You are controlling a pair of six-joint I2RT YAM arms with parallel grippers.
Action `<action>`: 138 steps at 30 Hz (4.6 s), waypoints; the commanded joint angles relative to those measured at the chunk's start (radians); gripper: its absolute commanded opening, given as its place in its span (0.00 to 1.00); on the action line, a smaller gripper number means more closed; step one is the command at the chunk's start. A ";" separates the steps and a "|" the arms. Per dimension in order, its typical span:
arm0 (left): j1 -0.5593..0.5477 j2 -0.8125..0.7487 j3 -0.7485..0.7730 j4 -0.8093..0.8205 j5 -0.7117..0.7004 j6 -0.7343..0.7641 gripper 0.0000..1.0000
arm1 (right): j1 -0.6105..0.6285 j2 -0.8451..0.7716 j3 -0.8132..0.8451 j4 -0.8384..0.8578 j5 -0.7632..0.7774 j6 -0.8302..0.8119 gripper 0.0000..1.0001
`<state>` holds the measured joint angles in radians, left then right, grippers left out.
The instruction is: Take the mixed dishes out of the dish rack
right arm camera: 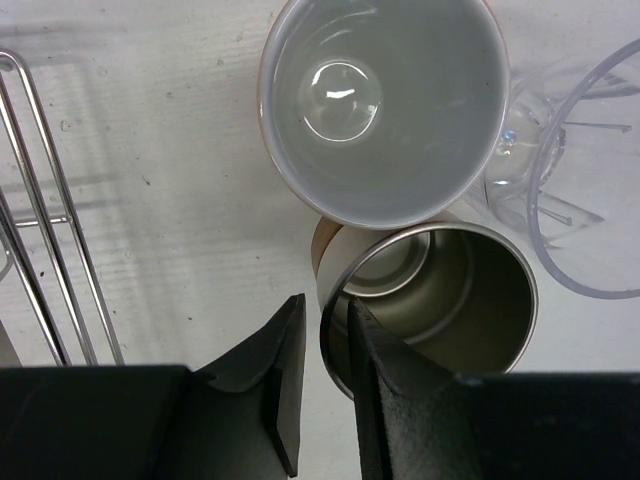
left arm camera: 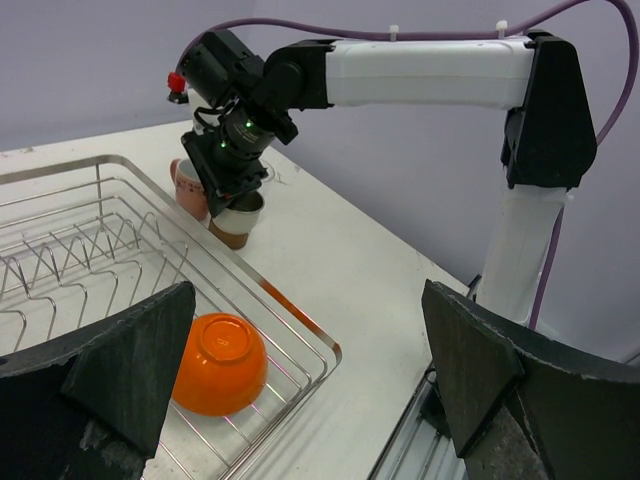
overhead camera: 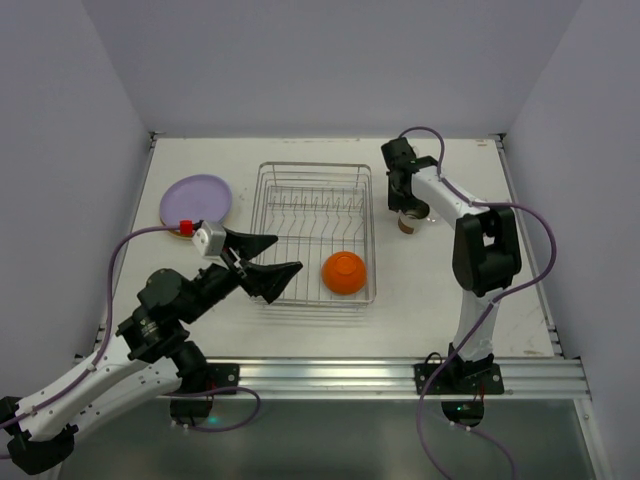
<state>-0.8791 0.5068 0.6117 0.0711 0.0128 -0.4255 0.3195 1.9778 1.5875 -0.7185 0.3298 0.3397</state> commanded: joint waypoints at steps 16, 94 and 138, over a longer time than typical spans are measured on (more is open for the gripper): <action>0.002 0.099 0.068 -0.046 -0.043 0.022 1.00 | -0.003 -0.154 -0.014 -0.002 -0.041 0.002 0.29; 0.262 0.886 -0.027 0.231 0.348 -0.234 1.00 | 0.358 -0.574 -0.495 0.163 -0.324 0.197 0.00; 0.258 1.058 -0.105 0.512 0.417 -0.391 1.00 | 0.401 -0.415 -0.457 0.160 -0.202 0.229 0.00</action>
<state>-0.6239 1.5558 0.5251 0.5472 0.4137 -0.8097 0.7132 1.5654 1.1107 -0.5827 0.1532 0.5621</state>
